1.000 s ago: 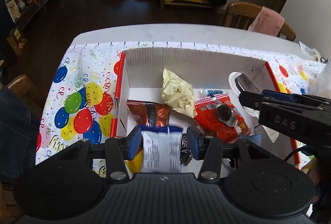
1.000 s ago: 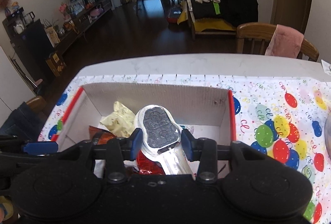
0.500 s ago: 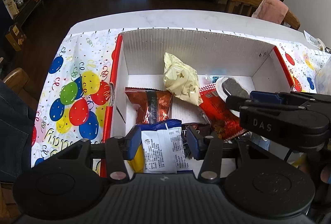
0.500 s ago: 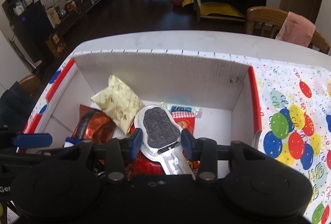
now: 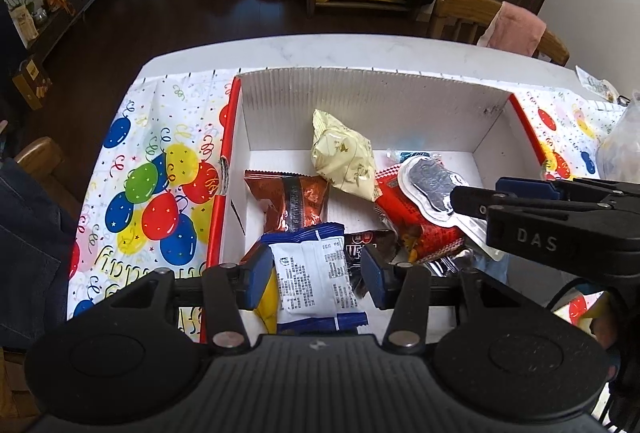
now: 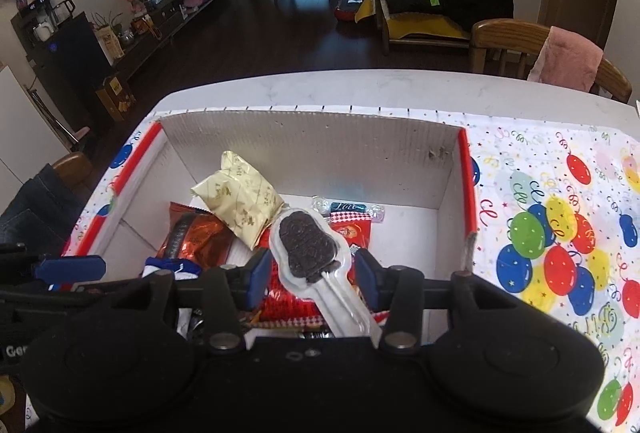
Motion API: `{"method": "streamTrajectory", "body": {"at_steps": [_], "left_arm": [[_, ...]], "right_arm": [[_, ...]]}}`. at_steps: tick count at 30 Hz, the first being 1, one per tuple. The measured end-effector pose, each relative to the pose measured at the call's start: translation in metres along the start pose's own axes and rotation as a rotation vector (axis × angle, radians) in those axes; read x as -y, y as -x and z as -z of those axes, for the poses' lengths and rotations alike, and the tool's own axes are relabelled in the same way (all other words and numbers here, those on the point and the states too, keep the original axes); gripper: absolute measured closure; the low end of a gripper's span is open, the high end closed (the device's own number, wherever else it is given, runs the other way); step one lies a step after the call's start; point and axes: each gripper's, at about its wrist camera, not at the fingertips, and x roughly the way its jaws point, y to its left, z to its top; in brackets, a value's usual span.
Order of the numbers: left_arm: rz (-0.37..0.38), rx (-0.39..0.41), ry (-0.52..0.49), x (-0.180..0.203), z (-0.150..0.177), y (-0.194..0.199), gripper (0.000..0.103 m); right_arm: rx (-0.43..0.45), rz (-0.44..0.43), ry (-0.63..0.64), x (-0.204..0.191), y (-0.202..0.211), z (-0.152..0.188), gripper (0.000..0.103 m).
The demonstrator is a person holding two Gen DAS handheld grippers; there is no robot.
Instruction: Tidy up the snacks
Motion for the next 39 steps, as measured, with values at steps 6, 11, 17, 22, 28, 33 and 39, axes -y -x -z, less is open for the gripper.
{"method": "streamTrajectory", "body": {"at_steps": [6,11,17,22,28,33,39], "left_arm": [[0.015,0.04,0.01,-0.002,0.008,0.018,0.049],[0.028,0.071,0.013,-0.004,0.015,0.036,0.048],[0.043,0.123,0.015,-0.005,0.023,0.059,0.041],[0.045,0.166,0.004,-0.006,0.033,0.077,0.04],[0.053,0.215,-0.004,-0.007,0.045,0.097,0.031],[0.065,0.243,-0.007,-0.007,0.055,0.112,0.03],[0.067,0.271,-0.011,-0.005,0.067,0.125,0.026]], "right_arm": [[0.027,-0.043,-0.004,-0.003,0.027,0.005,0.053],[0.06,-0.062,0.006,-0.009,0.05,0.01,0.044],[0.093,-0.082,0.007,-0.012,0.073,0.02,0.039],[0.125,-0.097,0.011,-0.013,0.091,0.028,0.028],[0.174,-0.108,0.029,-0.017,0.112,0.04,0.018],[0.219,-0.107,0.056,-0.02,0.128,0.05,0.014],[0.253,-0.136,0.051,-0.021,0.14,0.059,0.002]]}}
